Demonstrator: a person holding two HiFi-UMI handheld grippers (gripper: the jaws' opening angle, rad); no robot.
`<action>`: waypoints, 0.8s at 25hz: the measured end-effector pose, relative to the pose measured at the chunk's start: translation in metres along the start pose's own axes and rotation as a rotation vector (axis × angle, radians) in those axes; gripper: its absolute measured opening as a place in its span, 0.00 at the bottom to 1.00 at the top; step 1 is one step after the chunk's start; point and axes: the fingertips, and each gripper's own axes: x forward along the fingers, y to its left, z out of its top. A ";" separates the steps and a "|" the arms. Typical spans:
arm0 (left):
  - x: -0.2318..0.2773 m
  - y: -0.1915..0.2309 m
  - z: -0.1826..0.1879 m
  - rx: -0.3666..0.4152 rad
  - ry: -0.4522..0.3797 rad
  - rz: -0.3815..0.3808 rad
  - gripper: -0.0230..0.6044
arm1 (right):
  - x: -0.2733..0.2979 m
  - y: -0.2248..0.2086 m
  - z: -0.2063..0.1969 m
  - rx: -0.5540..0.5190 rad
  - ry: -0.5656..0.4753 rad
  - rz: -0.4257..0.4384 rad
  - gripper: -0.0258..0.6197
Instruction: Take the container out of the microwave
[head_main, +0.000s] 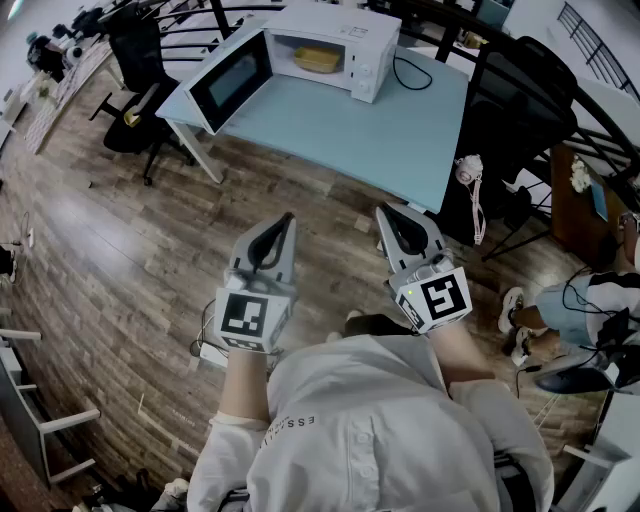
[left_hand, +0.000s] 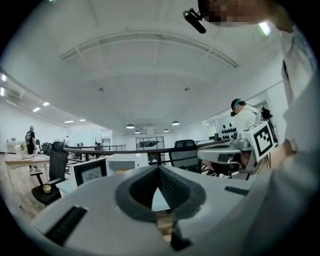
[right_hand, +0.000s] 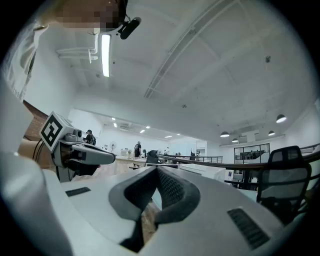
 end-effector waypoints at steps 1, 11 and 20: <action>-0.001 0.000 0.001 0.004 0.001 -0.005 0.03 | 0.000 0.001 0.001 0.001 0.000 -0.003 0.06; -0.004 0.007 0.002 0.002 -0.003 0.004 0.03 | 0.003 0.003 0.002 0.009 0.001 -0.001 0.06; -0.011 0.014 -0.003 -0.001 0.009 0.007 0.03 | 0.010 0.009 0.006 0.018 -0.017 0.021 0.07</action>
